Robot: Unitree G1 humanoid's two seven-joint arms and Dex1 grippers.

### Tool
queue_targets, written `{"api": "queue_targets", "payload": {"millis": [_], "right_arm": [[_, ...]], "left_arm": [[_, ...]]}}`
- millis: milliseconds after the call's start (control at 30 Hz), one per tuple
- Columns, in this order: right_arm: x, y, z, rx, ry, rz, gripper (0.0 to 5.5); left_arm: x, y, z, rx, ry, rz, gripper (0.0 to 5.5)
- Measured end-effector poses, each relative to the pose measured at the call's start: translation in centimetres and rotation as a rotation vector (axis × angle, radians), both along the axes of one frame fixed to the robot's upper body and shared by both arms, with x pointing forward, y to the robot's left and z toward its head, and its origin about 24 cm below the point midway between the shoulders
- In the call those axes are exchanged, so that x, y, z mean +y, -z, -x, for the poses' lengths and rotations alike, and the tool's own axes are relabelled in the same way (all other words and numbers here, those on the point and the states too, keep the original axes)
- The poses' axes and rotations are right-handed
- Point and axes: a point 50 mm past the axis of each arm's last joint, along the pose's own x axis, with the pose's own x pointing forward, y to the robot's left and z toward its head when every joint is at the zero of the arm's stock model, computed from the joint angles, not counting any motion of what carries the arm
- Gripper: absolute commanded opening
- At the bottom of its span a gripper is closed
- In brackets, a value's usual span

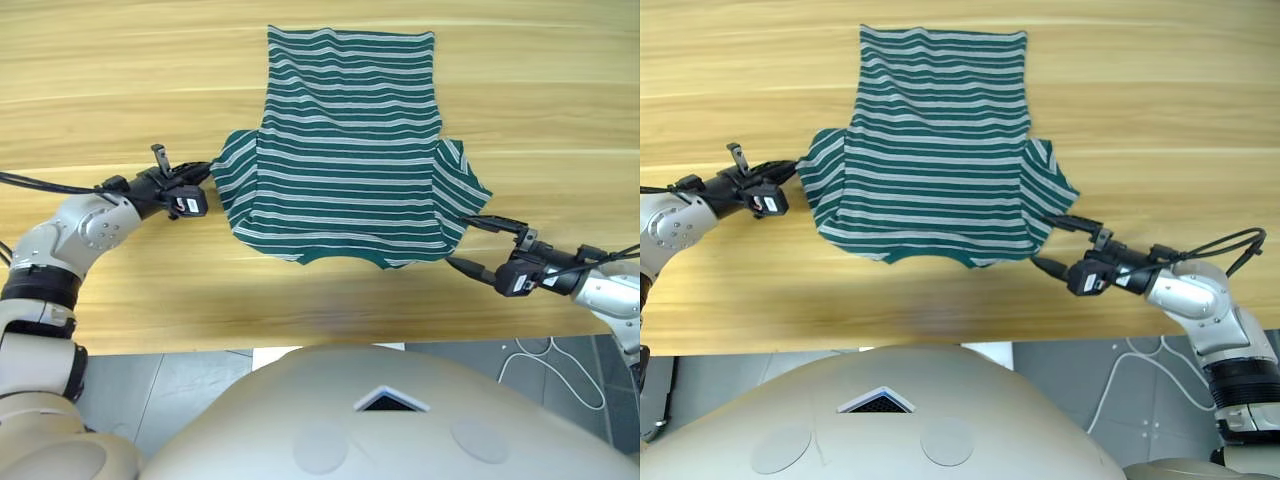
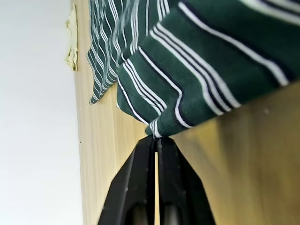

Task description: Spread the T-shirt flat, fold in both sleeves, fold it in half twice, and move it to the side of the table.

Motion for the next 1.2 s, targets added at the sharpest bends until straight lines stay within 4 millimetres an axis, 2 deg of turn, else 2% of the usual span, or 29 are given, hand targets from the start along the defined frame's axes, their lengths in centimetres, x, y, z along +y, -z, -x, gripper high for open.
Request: {"api": "queue_targets", "payload": {"millis": [300, 633, 833, 1000, 1200], "right_arm": [[0.2, 0.1, 0.0, 0.001, -0.008, 0.001, 3.67], [0.6, 0.3, 0.1, 0.008, -0.018, -0.011, 3.67], [0.8, 0.3, 0.1, 0.005, -0.024, -0.017, 3.67], [0.9, 0.3, 0.1, 0.002, -0.029, -0.020, 3.67], [1.0, 0.3, 0.0, 0.006, -0.021, -0.022, 3.67]], "left_arm": [[-3.6, -0.2, 0.1, -0.046, 0.126, 0.120, 0.02], [-6.2, -0.6, -1.4, -0.100, 0.193, 0.165, 0.02], [-8.8, -0.6, -1.8, -0.111, 0.275, 0.206, 0.02], [-9.9, 0.3, -1.4, -0.071, 0.319, 0.192, 0.02], [-10.6, 0.1, -2.0, -0.081, 0.313, 0.201, 0.02]]}}
